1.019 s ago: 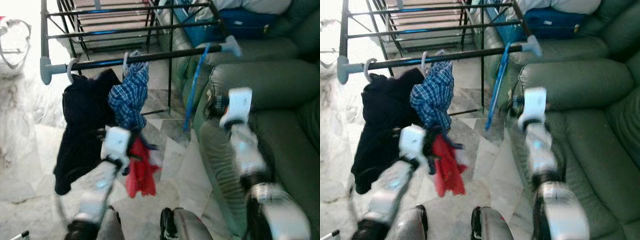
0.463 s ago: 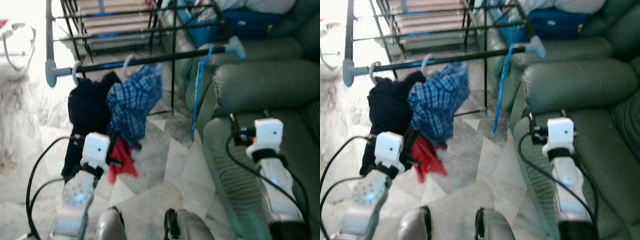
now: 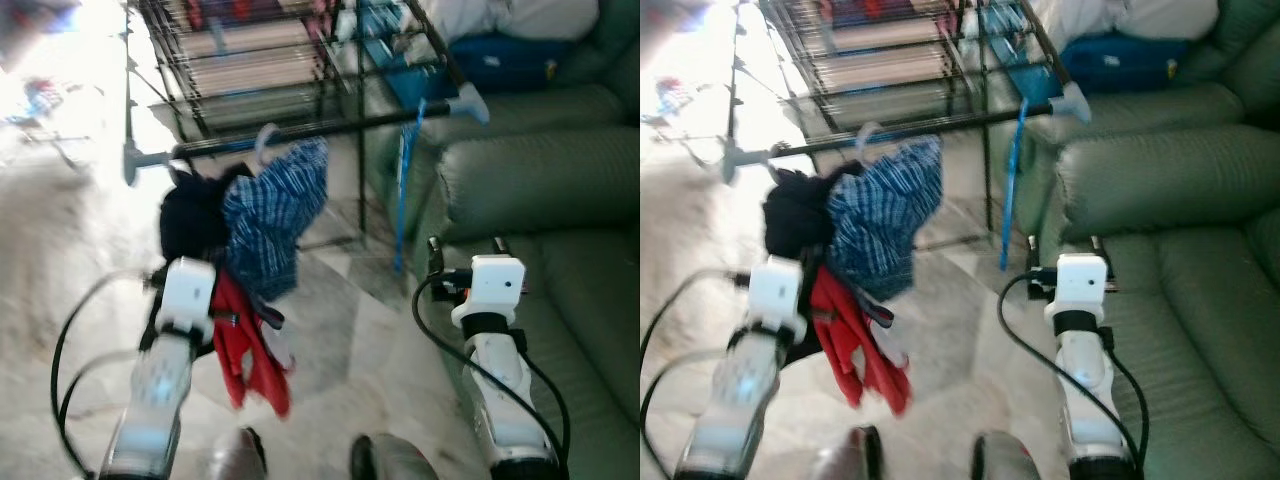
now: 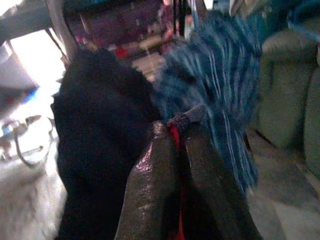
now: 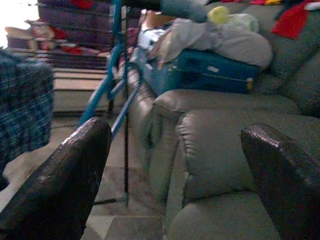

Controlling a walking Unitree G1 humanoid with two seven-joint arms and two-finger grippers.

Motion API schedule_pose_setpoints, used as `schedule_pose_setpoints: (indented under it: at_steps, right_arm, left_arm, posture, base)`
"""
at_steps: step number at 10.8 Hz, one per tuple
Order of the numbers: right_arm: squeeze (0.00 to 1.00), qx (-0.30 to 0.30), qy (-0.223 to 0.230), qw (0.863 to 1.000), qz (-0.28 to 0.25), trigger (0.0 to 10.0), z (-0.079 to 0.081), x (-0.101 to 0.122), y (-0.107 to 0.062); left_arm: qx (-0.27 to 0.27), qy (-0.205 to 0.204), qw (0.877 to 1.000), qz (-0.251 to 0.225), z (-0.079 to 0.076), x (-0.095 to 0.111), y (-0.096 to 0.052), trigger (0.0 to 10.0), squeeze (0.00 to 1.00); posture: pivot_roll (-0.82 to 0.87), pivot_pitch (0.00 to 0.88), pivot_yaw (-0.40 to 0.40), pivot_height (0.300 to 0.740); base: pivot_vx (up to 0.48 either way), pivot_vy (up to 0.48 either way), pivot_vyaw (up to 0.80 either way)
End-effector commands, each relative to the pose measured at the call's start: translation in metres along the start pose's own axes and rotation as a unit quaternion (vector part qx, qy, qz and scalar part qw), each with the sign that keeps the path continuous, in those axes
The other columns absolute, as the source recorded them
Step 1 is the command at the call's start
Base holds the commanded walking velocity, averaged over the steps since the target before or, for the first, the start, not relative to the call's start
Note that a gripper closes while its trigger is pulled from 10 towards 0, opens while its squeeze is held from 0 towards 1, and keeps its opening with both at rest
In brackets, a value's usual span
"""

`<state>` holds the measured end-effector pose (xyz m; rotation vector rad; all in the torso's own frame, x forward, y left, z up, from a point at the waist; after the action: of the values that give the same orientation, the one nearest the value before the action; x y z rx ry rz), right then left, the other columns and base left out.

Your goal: Hang hanger

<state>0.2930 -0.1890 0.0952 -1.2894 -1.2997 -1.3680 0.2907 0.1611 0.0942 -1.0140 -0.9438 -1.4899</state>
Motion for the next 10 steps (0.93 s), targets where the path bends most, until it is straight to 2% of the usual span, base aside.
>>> schedule_pose_setpoints:
  at_steps: [1, 2, 3, 4, 6, 7, 9, 10]
  right_arm:
    - [0.0, -0.022, 0.001, 1.0, 0.007, 10.0, -0.01, -0.004, 0.001]
    - [0.0, -0.023, -0.004, 1.0, 0.005, 10.0, -0.013, -0.003, 0.004]
    - [0.0, -0.017, -0.017, 1.0, -0.001, 10.0, -0.017, 0.0, 0.009]
    - [0.0, -0.015, -0.022, 1.0, -0.003, 10.0, -0.019, 0.002, 0.015]
    - [0.0, 0.003, -0.024, 1.0, -0.02, 10.0, -0.012, 0.014, 0.033]
    - [0.0, 0.009, -0.011, 1.0, -0.019, 10.0, -0.008, 0.017, 0.039]
    - [0.0, 0.007, -0.005, 1.0, -0.027, 10.0, -0.009, 0.02, 0.043]
    - [0.0, 0.0, -0.01, 1.0, -0.023, 10.0, -0.012, 0.017, 0.041]
  left_arm:
    - [-0.001, 0.005, 1.0, -0.008, 0.002, 0.003, 0.005, 10.0, 0.0]
    - [-0.001, -0.004, 1.0, -0.011, 0.0, 0.006, 0.009, 10.0, 0.0]
    - [-0.008, -0.013, 1.0, -0.01, -0.009, 0.004, 0.005, 10.0, 0.0]
    - [-0.012, -0.016, 1.0, -0.007, -0.016, 0.001, 0.002, 10.0, 0.0]
    - [0.0, -0.029, 0.999, -0.014, -0.02, 0.005, 0.011, 10.0, 0.0]
    - [-0.003, -0.029, 0.999, -0.017, -0.021, 0.007, 0.013, 10.0, 0.0]
    - [-0.016, -0.023, 0.999, -0.016, -0.021, 0.005, 0.01, 10.0, 0.0]
    - [-0.018, -0.017, 0.999, -0.021, -0.02, 0.005, 0.009, 10.0, 0.0]
  posture:
    - [-0.05, 0.04, 0.057, 0.74]
    - [-0.05, 0.043, 0.046, 0.74]
    - [-0.05, 0.048, 0.029, 0.74]
    - [-0.04, 0.034, 0.001, 0.74]
    - [-0.04, 0.027, -0.027, 0.74]
    - [-0.04, 0.027, -0.027, 0.74]
    - [-0.04, 0.05, -0.02, 0.74]
    - [-0.04, 0.057, -0.021, 0.74]
  base:
    - [0.0, 0.0, 0.0]
    - [0.0, 0.0, 0.0]
    - [0.0, 0.0, 0.0]
    - [0.0, 0.48, 0.0]
    - [0.0, 0.48, 0.0]
    - [0.0, 0.48, 0.0]
    - [0.0, 0.48, 0.0]
    - [0.0, 0.0, 0.0]
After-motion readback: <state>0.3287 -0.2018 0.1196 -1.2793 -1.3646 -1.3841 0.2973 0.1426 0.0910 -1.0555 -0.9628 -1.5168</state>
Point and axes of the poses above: a point about 5 cm out from each wrist's last joint towards the gripper, its own y axis pointing out of the wrist towards the gripper, its own x axis along the axis of the wrist's last joint, z = x × y, the point moved 3 cm from there along y, pointing out of the wrist towards the gripper, and after that the axes turned 5 degrees about y, right-handed, at the moved point
